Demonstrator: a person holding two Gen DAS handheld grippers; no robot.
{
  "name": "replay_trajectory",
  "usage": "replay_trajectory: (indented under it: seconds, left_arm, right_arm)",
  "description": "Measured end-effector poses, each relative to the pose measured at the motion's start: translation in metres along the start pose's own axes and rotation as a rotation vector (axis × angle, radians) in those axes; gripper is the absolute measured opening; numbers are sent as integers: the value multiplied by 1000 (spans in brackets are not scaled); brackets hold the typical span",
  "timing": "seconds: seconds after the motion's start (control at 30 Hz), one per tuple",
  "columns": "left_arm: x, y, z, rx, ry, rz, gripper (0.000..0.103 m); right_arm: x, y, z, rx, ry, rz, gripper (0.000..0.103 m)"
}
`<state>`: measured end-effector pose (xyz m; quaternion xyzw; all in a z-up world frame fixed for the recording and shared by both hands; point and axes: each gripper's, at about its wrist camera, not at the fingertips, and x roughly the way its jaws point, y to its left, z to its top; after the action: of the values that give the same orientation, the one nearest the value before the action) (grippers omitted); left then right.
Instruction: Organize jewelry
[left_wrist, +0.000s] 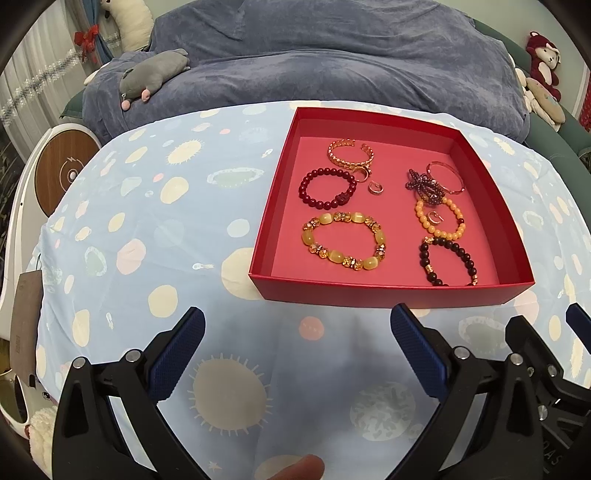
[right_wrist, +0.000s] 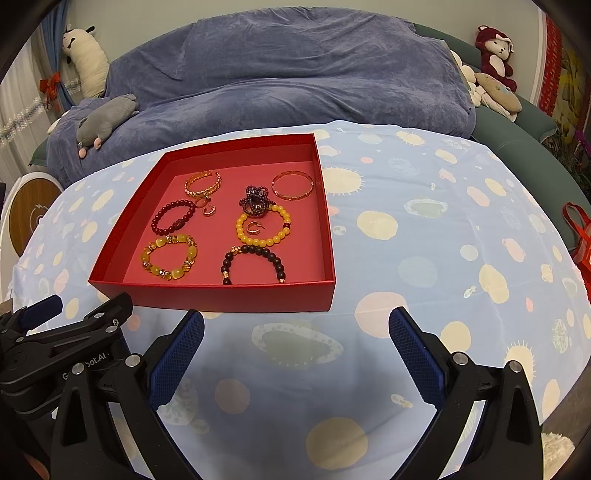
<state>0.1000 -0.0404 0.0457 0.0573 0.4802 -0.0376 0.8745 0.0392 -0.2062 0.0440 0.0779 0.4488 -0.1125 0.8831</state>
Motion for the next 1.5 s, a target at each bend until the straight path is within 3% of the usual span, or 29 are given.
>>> replay_trajectory:
  seconds: [1.5]
  left_arm:
    - [1,2,0,-14,10,10,96]
  right_arm:
    - [0,1,-1,2,2,0,97]
